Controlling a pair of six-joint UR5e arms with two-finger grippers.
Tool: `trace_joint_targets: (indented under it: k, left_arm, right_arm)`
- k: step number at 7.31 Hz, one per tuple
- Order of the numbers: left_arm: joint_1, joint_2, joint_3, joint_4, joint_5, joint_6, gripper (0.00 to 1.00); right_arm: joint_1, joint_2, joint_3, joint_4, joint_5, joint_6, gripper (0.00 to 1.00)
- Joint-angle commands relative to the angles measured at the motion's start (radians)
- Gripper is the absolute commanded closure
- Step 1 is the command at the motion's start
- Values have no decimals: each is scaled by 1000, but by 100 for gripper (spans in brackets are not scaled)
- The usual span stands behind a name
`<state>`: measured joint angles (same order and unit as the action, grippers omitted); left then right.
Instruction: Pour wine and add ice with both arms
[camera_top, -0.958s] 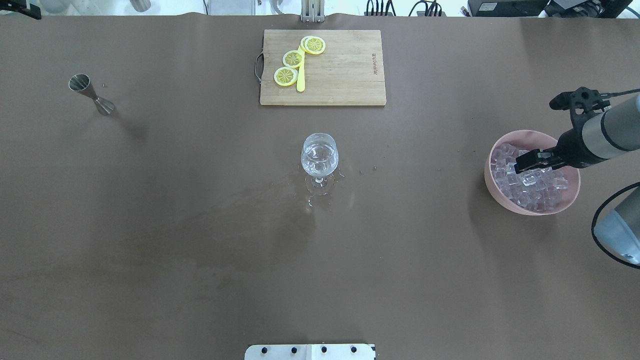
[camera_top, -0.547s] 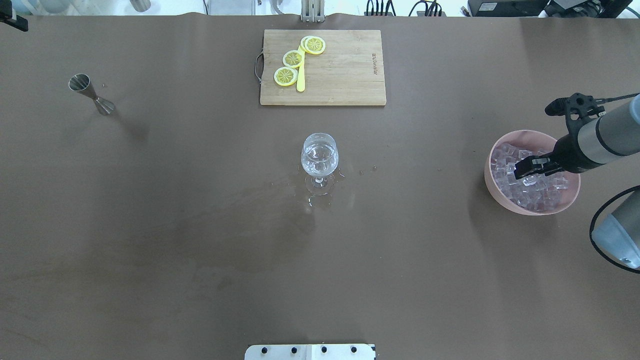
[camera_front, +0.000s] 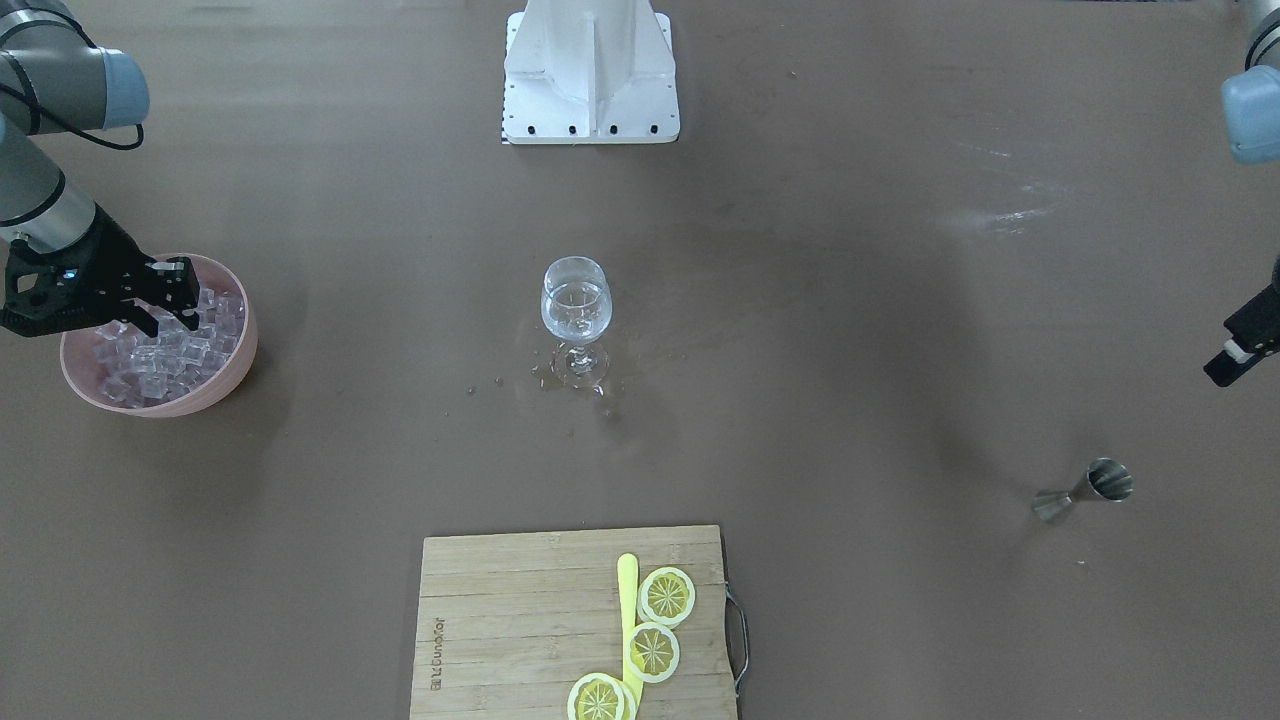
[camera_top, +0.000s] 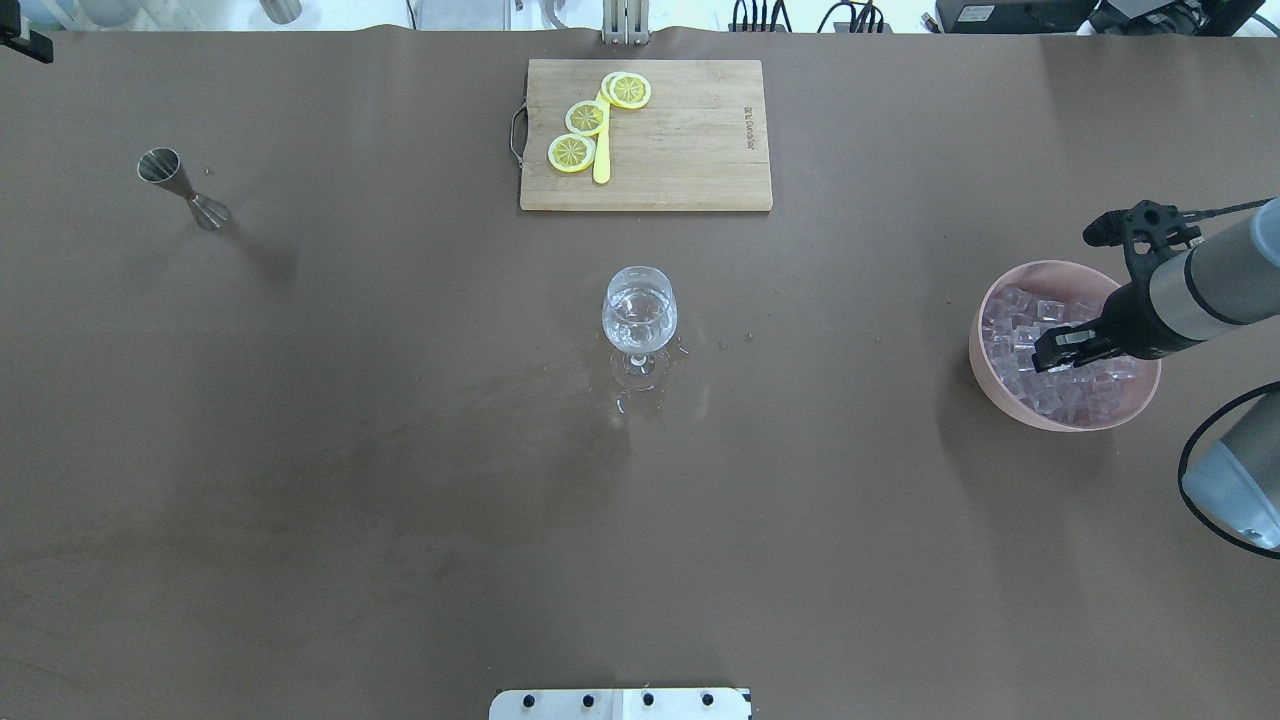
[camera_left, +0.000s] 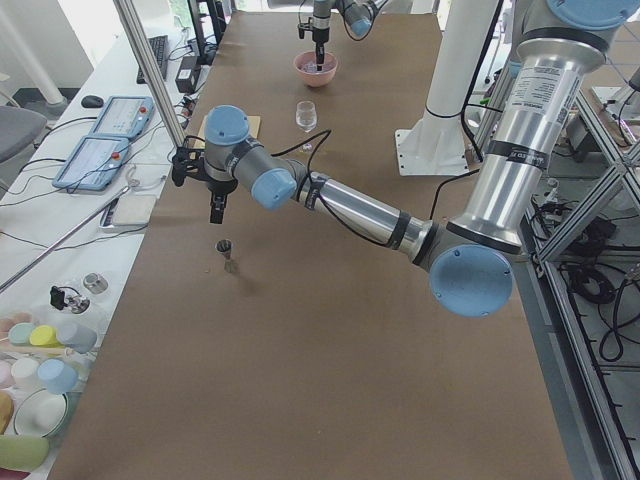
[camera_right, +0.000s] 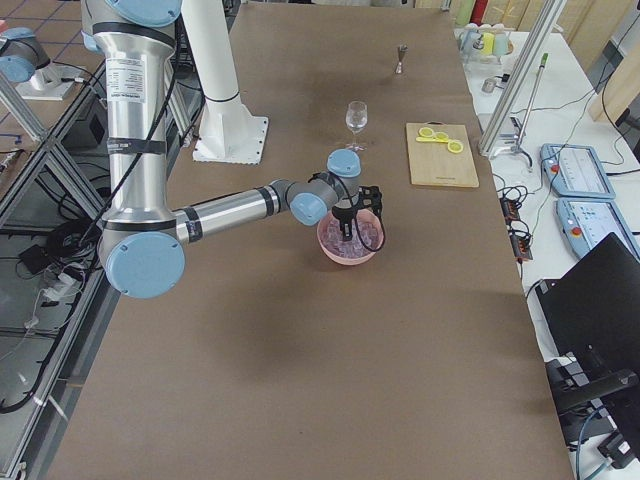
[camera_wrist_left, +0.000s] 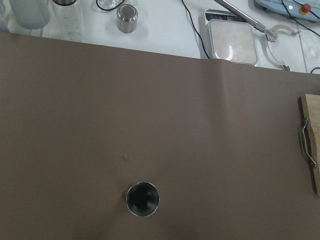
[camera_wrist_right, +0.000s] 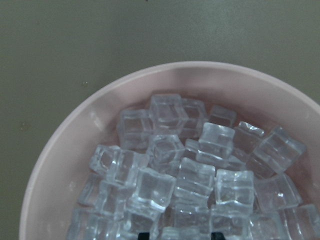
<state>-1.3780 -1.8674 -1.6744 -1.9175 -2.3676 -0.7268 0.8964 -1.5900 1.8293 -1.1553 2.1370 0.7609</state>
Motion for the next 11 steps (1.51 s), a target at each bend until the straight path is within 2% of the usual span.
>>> trace_joint_targets:
  k: [1,3,4,5,6,7,8,10,11]
  left_arm:
    - [-1,1,-1,-1,2,-2,2]
    - [-1,5,-8,-3,-1,0,2]
    - [-4,7,-10,-6,-5,1,2]
    - [-15,28,-11,-18,-7,18,2]
    - [-24,54,-11,-41,-7,41,2]
    - [-36,69,-11,-41,-7,100,2]
    - [-42,88,-5,-28,-2,198,2]
    - [-81,118,-28,96,-4,198,2]
    - [-88,187,-37,103,51,213,2]
  right_arm:
    - [3,-10,16,-1,33,-6,100]
    - [16,-10,62,-4,53,-8,100]
    - [41,1,143,-65,82,-5,100]
    - [39,78,222,-192,80,17,100]
    - [27,222,240,-331,71,84,100]
    - [-61,395,222,-454,7,215,100]
    - [-120,515,197,-528,-78,272,100]
    - [-200,654,122,-532,-162,403,100]
    - [-220,723,61,-531,-181,434,100]
